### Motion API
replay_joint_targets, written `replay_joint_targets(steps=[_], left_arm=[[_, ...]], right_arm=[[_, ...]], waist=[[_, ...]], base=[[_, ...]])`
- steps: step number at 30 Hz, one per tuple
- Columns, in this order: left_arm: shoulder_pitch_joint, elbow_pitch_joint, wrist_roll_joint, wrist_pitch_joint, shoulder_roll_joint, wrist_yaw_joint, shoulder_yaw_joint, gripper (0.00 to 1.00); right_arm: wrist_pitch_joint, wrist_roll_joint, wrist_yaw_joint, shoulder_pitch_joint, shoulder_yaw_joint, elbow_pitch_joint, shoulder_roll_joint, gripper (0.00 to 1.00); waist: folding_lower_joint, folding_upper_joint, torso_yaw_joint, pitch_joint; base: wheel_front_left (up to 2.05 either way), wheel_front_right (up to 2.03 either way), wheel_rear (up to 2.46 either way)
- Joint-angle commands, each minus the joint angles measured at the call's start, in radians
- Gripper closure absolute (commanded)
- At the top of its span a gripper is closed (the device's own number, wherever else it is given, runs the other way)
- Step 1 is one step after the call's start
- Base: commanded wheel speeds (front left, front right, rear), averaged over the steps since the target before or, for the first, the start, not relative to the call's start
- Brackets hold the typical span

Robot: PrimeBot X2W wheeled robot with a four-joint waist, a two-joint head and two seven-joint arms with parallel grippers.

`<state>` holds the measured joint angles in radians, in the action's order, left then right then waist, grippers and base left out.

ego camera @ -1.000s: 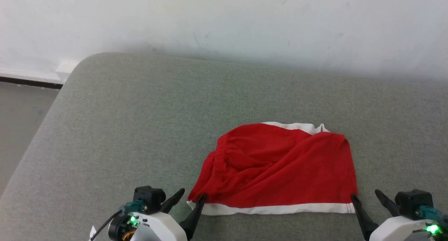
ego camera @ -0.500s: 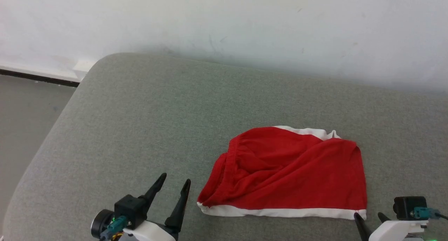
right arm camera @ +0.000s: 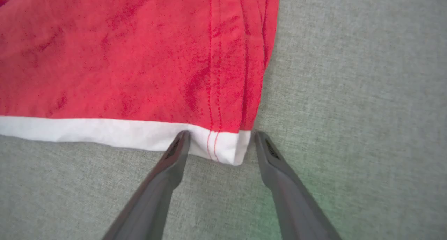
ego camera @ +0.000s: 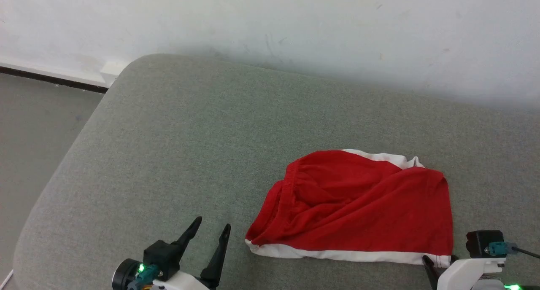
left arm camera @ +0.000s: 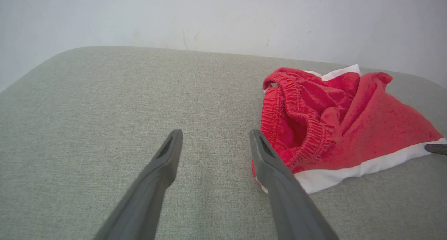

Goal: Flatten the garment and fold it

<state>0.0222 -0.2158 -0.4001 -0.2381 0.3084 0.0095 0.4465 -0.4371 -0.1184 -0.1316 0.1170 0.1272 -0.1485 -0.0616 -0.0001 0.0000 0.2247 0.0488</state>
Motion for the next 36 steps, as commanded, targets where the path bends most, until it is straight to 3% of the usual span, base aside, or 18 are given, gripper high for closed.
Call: replay_joint_targets(steps=[1, 3, 4, 5, 11, 15, 20, 24, 36], left_arm=[[0.008, -0.006, 0.005, -0.004, -0.001, -0.003, 0.003, 0.00], [0.012, -0.013, 0.006, -0.003, 0.000, -0.006, 0.009, 0.00], [0.015, -0.017, 0.008, -0.003, 0.000, -0.008, 0.012, 0.00], [0.017, -0.021, 0.008, -0.003, 0.000, -0.010, 0.015, 0.00], [0.019, -0.037, 0.002, 0.001, 0.002, -0.030, 0.031, 0.00], [0.014, -0.036, -0.009, 0.021, 0.014, -0.087, 0.078, 0.00], [0.028, -0.023, -0.002, 0.083, 0.062, -0.127, 0.167, 0.00], [0.074, -0.012, -0.007, 0.129, 0.097, -0.137, 0.237, 0.00], [0.171, -0.087, -0.039, 0.138, 0.098, -0.140, 0.332, 0.00]], right_arm=[[0.003, -0.007, 0.001, -0.010, 0.000, -0.025, 0.008, 0.00], [0.004, -0.007, 0.001, -0.015, -0.004, -0.039, 0.009, 0.01], [0.001, -0.007, 0.001, -0.016, -0.006, -0.046, 0.009, 0.75], [0.000, -0.007, 0.001, -0.017, -0.009, -0.051, 0.010, 1.00], [0.013, -0.008, 0.001, -0.008, 0.023, -0.041, 0.010, 1.00], [0.013, -0.026, 0.001, 0.012, 0.056, -0.012, 0.011, 1.00], [-0.006, -0.044, 0.001, 0.027, 0.050, 0.017, 0.011, 1.00], [-0.012, -0.058, 0.001, 0.027, 0.045, 0.035, 0.011, 1.00], [-0.021, -0.062, 0.001, 0.015, 0.025, 0.060, 0.011, 1.00]], waist=[[0.0001, 0.0000, 0.000, 0.008], [0.0001, 0.0000, 0.000, 0.014], [0.0001, 0.0000, -0.001, 0.017], [0.0001, 0.0000, -0.001, 0.019], [0.0001, 0.0000, -0.010, 0.009], [0.0001, 0.0000, -0.023, -0.008], [0.0001, 0.0000, -0.045, -0.014], [0.0001, 0.0000, -0.060, -0.009], [0.0001, 0.0000, -0.088, 0.030]], base=[[0.00, 0.00, 0.00], [0.00, 0.00, 0.00], [0.00, 0.00, 0.00], [0.00, 0.00, 0.00], [0.00, 0.00, 0.00], [0.00, 0.00, 0.00], [0.00, 0.00, 0.00], [0.00, 0.00, 0.00], [0.00, 0.00, 0.00]])
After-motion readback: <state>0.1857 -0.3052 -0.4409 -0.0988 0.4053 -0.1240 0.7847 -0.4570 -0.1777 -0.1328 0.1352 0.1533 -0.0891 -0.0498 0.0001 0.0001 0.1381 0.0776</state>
